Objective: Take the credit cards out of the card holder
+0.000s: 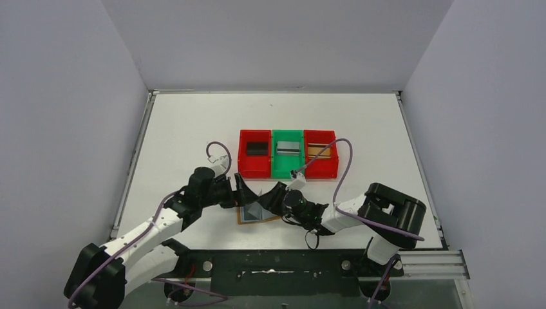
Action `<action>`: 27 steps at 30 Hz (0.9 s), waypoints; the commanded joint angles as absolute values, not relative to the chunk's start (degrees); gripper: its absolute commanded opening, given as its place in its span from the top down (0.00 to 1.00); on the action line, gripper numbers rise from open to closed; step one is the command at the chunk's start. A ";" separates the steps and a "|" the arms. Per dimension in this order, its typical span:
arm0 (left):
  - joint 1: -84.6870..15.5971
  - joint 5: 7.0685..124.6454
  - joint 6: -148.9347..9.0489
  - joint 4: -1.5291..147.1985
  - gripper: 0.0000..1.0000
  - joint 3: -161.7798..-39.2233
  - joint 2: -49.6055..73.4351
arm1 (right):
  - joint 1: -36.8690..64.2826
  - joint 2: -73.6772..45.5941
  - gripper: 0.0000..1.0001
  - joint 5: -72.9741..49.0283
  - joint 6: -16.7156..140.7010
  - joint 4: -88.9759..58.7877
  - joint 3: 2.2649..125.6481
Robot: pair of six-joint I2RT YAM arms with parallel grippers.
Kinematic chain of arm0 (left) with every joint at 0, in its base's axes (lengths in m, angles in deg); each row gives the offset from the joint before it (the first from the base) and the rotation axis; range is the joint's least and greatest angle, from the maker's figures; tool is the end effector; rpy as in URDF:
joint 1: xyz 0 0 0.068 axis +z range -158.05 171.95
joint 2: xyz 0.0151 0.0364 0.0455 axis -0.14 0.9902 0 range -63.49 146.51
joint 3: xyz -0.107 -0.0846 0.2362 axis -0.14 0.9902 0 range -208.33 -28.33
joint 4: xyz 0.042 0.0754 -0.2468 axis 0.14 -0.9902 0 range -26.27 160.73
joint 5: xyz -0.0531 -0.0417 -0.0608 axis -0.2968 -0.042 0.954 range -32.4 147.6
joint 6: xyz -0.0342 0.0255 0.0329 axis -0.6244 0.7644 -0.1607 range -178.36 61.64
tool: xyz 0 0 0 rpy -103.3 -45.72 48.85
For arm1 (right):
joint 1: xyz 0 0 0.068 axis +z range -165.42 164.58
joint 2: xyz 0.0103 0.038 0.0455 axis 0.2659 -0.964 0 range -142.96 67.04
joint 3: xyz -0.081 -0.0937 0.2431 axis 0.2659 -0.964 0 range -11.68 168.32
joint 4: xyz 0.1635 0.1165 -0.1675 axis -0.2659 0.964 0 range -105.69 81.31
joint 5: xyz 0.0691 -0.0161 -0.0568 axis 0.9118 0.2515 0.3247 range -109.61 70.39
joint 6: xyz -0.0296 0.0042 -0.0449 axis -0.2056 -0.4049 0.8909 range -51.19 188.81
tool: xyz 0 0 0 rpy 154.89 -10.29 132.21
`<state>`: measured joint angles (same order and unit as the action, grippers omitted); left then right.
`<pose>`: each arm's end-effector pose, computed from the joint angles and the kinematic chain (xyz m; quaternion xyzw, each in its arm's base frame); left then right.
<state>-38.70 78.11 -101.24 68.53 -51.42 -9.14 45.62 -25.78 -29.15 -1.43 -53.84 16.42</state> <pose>0.1626 -0.1107 0.1930 -0.0084 0.8707 -0.4046 0.2794 0.1453 0.2504 0.1325 0.1116 0.8415 0.4481 0.2805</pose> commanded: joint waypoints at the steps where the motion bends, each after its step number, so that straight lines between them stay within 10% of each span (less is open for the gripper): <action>1: -39.69 78.07 -101.23 77.11 0.20 -49.43 -6.97 | 44.95 -27.33 0.70 -28.92 -4.49 -68.13 13.53; 27: -43.84 94.13 -101.09 94.70 0.32 -51.97 11.03 | 44.37 -15.98 0.59 -34.52 -3.64 -51.69 10.38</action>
<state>-42.81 88.73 -102.46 88.97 -48.85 9.19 44.54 -21.91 -29.18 -4.03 -55.44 9.62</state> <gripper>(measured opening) 0.677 0.403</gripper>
